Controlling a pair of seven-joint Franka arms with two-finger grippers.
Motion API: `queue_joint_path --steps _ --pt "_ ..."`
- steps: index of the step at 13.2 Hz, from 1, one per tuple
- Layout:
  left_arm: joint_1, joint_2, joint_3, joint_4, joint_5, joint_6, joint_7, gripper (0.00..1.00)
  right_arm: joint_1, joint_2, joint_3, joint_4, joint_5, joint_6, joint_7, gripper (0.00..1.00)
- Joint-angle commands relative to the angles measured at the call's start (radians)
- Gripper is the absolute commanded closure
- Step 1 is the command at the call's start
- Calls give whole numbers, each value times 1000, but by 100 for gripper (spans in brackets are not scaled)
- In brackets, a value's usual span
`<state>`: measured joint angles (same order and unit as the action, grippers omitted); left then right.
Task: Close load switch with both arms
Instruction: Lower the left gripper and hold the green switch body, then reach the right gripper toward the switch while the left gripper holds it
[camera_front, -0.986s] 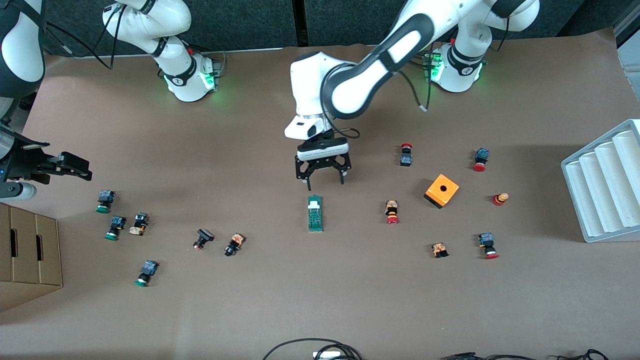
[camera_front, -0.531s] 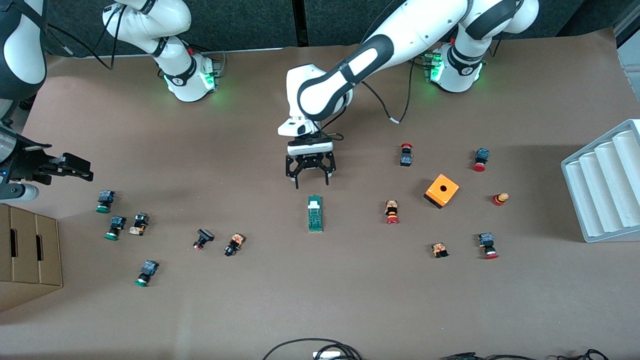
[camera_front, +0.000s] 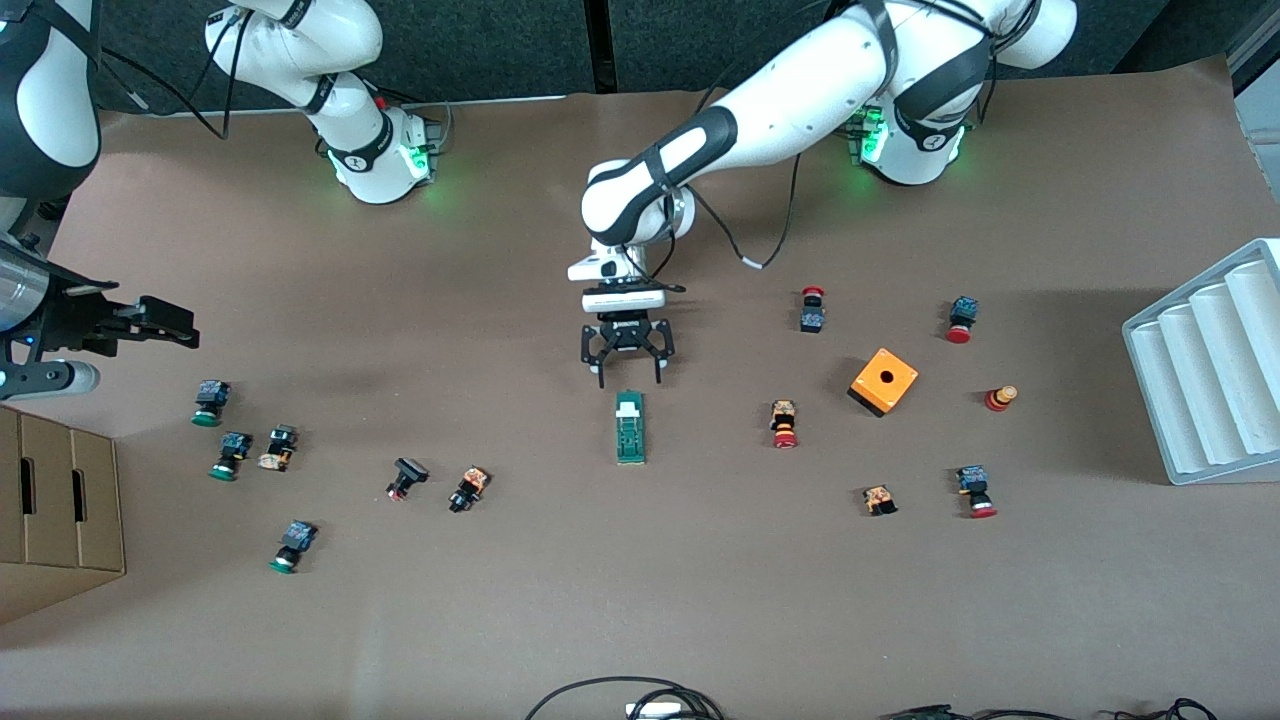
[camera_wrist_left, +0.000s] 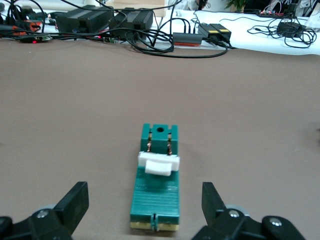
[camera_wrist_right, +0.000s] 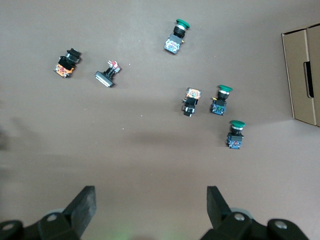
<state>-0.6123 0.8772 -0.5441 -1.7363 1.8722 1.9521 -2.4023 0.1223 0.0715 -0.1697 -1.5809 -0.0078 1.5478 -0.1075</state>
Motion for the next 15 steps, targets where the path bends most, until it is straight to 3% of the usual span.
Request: queue_joint_path --steps 1,6,15 --pt "-10 23 1 12 45 -39 -23 0 2 -2 2 2 -12 -18 -6 0" --pt "-72 77 52 64 68 -68 -46 0 14 4 18 2 -9 -46 -6 0" --pt "-75 103 55 66 120 -81 -89 0 22 4 18 2 -11 -51 -6 0"
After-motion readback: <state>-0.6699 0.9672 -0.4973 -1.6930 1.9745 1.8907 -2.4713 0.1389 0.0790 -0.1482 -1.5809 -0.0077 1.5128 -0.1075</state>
